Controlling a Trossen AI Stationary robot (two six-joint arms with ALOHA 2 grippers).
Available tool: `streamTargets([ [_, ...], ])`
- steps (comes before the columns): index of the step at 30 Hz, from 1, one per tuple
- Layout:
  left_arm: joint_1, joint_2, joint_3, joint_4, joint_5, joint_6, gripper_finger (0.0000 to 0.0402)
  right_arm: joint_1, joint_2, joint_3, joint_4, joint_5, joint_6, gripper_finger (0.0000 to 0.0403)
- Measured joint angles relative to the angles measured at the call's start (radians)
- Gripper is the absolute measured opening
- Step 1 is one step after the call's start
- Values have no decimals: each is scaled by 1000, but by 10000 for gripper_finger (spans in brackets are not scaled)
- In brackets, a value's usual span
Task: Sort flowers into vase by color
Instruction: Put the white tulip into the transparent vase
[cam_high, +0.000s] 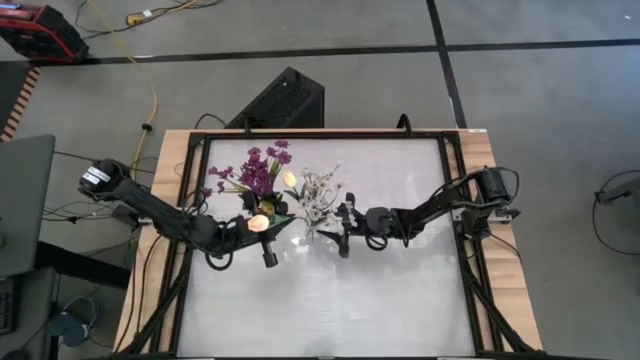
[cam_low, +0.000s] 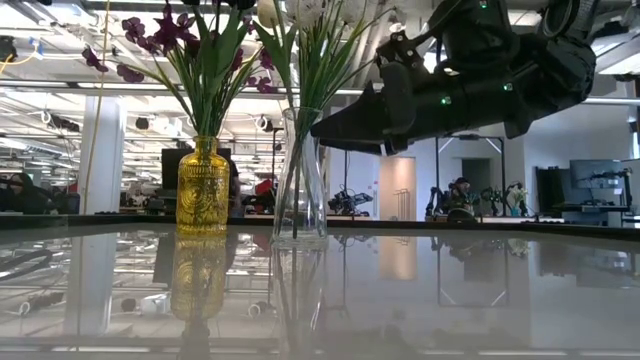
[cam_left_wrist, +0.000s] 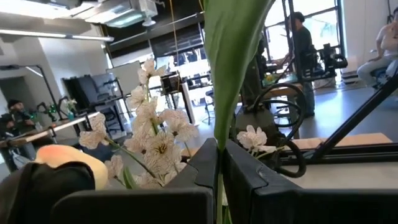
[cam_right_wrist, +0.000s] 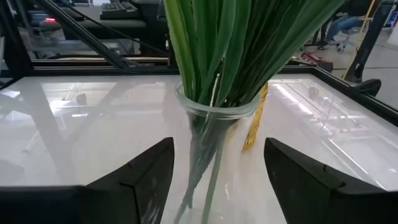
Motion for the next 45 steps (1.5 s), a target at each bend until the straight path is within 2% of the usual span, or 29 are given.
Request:
streamTargets([
  [5, 19, 1, 0, -56, 3, -55, 0, 0, 0, 0, 4, -2, -14, 276],
  [15, 27, 4, 0, -69, 11, -91, 0, 0, 0, 49, -7, -42, -79, 276],
  [22, 29, 48, 6, -90, 3, -117, 0, -1, 0, 58, -28, -47, -78, 276],
  [38, 28, 49, 6, -191, -34, -211, 1, -2, 0, 58, -35, -47, -71, 276],
  [45, 28, 49, 6, -195, -34, -186, 45, -2, 0, 58, -36, -42, -71, 276],
])
